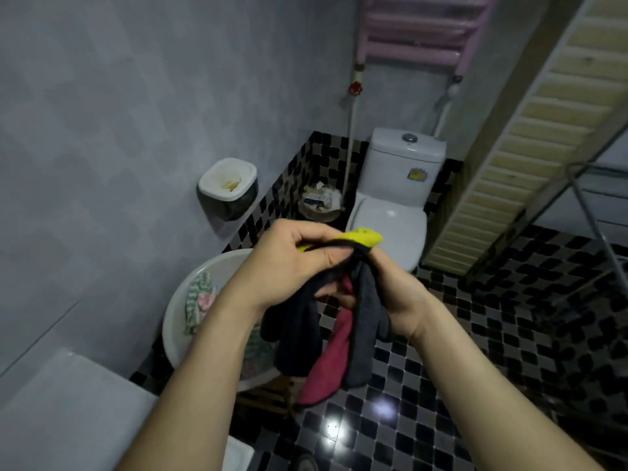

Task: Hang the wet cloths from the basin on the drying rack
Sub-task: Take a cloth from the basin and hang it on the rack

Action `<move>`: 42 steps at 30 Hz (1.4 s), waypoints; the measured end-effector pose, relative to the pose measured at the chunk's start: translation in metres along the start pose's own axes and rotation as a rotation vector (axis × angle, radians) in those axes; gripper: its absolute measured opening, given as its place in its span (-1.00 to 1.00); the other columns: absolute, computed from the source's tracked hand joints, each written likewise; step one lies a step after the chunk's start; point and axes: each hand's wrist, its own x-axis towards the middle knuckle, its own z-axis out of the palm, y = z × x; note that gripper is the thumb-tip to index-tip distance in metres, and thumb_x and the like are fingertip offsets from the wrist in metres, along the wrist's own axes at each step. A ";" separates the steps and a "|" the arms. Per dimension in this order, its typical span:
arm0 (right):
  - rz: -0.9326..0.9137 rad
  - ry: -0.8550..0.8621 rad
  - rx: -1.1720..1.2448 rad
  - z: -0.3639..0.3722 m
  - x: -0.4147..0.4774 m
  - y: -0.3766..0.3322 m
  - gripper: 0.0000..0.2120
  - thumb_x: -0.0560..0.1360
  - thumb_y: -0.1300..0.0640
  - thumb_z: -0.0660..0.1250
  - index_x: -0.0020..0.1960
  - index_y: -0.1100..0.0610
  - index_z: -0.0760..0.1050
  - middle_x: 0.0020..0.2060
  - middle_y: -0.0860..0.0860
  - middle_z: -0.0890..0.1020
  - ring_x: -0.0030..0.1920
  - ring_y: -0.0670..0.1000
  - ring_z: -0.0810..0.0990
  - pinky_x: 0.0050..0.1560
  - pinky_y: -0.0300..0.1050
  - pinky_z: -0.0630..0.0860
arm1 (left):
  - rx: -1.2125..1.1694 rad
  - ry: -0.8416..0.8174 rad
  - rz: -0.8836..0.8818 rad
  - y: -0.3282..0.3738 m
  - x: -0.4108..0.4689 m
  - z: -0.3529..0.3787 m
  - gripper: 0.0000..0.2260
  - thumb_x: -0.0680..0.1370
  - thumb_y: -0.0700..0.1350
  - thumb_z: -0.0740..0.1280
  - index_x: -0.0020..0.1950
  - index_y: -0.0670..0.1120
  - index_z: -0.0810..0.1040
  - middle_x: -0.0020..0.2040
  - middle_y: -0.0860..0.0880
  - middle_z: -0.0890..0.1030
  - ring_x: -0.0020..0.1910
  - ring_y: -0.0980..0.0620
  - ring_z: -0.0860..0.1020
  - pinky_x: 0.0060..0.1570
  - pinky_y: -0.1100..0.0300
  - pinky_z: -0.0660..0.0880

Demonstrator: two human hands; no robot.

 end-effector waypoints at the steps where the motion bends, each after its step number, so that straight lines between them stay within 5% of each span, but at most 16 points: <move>1: -0.038 0.029 0.091 -0.005 -0.007 -0.001 -0.54 0.42 -0.21 0.17 -0.12 0.07 0.72 -0.16 0.11 0.71 -0.25 0.06 0.68 -0.29 -0.16 0.57 | 0.056 -0.028 -0.025 -0.002 0.000 0.008 -0.85 0.44 -0.22 0.47 -0.09 0.02 0.71 -0.16 0.08 0.70 -0.15 0.17 0.63 -0.05 0.25 0.55; 6: -0.078 0.026 0.116 -0.036 -0.052 -0.011 -0.44 0.56 -0.18 0.07 0.01 0.21 0.67 -0.07 0.17 0.70 -0.04 0.14 0.67 0.03 -0.02 0.60 | 0.329 -0.134 -0.103 -0.001 -0.002 0.054 -0.79 0.35 -0.13 0.56 -0.16 0.18 0.69 -0.17 0.18 0.70 -0.08 0.15 0.63 0.06 0.13 0.55; 9: -0.235 0.162 -0.242 -0.063 -0.084 -0.011 -0.85 0.53 0.12 0.31 -0.08 0.16 0.62 -0.26 0.04 0.66 -0.19 0.01 0.59 -0.18 -0.25 0.55 | 0.420 -0.280 -0.069 0.006 -0.003 0.099 -0.76 0.37 -0.10 0.55 -0.11 0.24 0.68 -0.22 0.18 0.68 -0.14 0.13 0.62 0.00 0.10 0.56; 13: -0.361 0.202 -0.358 -0.101 -0.128 -0.016 -0.87 0.52 0.28 0.32 0.00 0.28 0.62 -0.22 0.08 0.67 -0.24 -0.04 0.62 -0.20 -0.27 0.55 | 0.358 -0.556 -0.116 0.015 -0.009 0.129 -0.69 0.39 -0.04 0.54 0.11 0.16 0.65 -0.05 0.22 0.65 -0.05 0.26 0.59 0.02 0.33 0.49; 14: -0.378 0.201 -0.359 -0.113 -0.145 -0.017 -0.86 0.52 0.27 0.32 0.01 0.30 0.61 -0.20 0.10 0.67 -0.23 -0.02 0.62 -0.18 -0.25 0.56 | 0.212 -0.531 -0.085 0.018 -0.010 0.141 -0.71 0.41 -0.01 0.51 0.12 0.10 0.66 -0.06 0.19 0.66 -0.07 0.25 0.59 -0.05 0.37 0.49; 17: -0.416 0.211 -0.370 -0.138 -0.184 -0.019 -0.82 0.52 0.24 0.32 0.02 0.34 0.59 -0.18 0.13 0.65 -0.18 0.02 0.61 -0.10 -0.19 0.55 | -0.134 -0.089 0.000 0.018 -0.004 0.176 -0.71 0.47 0.14 0.42 0.10 0.03 0.64 -0.09 0.04 0.63 -0.11 0.15 0.58 -0.17 0.31 0.53; 19: -0.431 0.229 -0.384 -0.153 -0.207 -0.020 -0.86 0.54 0.25 0.31 0.00 0.29 0.61 -0.17 0.12 0.65 -0.17 0.01 0.61 -0.09 -0.19 0.55 | 0.051 -0.152 0.016 0.020 0.004 0.212 -0.73 0.47 0.09 0.36 0.10 0.00 0.61 -0.02 0.00 0.65 -0.06 0.16 0.59 -0.05 0.29 0.53; 21: -0.435 0.270 -0.397 -0.166 -0.225 -0.024 -0.88 0.54 0.24 0.32 0.00 0.21 0.62 -0.15 0.10 0.67 -0.14 0.02 0.64 -0.06 -0.16 0.56 | 0.140 -0.256 -0.026 0.022 0.009 0.245 -0.79 0.49 0.04 0.37 -0.06 -0.08 0.65 -0.17 0.01 0.65 -0.20 0.13 0.58 -0.15 0.21 0.50; 28: -0.381 0.513 -0.893 -0.215 -0.276 -0.054 -0.79 0.40 0.02 0.50 0.02 -0.03 0.61 -0.03 -0.05 0.69 0.01 -0.06 0.66 0.08 0.03 0.61 | 0.020 -0.050 0.136 0.069 0.043 0.320 -0.82 0.53 -0.14 0.40 -0.21 -0.23 0.61 -0.35 -0.03 0.56 -0.38 0.17 0.47 -0.36 0.32 0.40; 37: -0.158 0.719 -1.108 -0.298 -0.299 -0.099 -0.83 0.39 0.18 0.48 -0.01 0.05 0.66 -0.06 -0.04 0.70 -0.05 -0.06 0.66 0.03 0.03 0.62 | -0.095 0.007 0.292 0.111 0.119 0.358 -0.81 0.52 -0.09 0.41 -0.26 -0.13 0.66 -0.33 -0.09 0.54 -0.33 0.06 0.48 -0.31 0.18 0.39; 42: -0.172 0.786 -0.848 -0.342 -0.319 -0.143 -0.90 0.37 0.15 0.53 -0.13 0.09 0.66 -0.20 0.01 0.72 -0.17 -0.05 0.69 -0.10 -0.16 0.60 | -0.209 0.000 0.234 0.108 0.180 0.372 -0.73 0.55 -0.10 0.38 -0.37 0.03 0.62 -0.45 0.18 0.52 -0.39 0.23 0.46 -0.33 0.36 0.38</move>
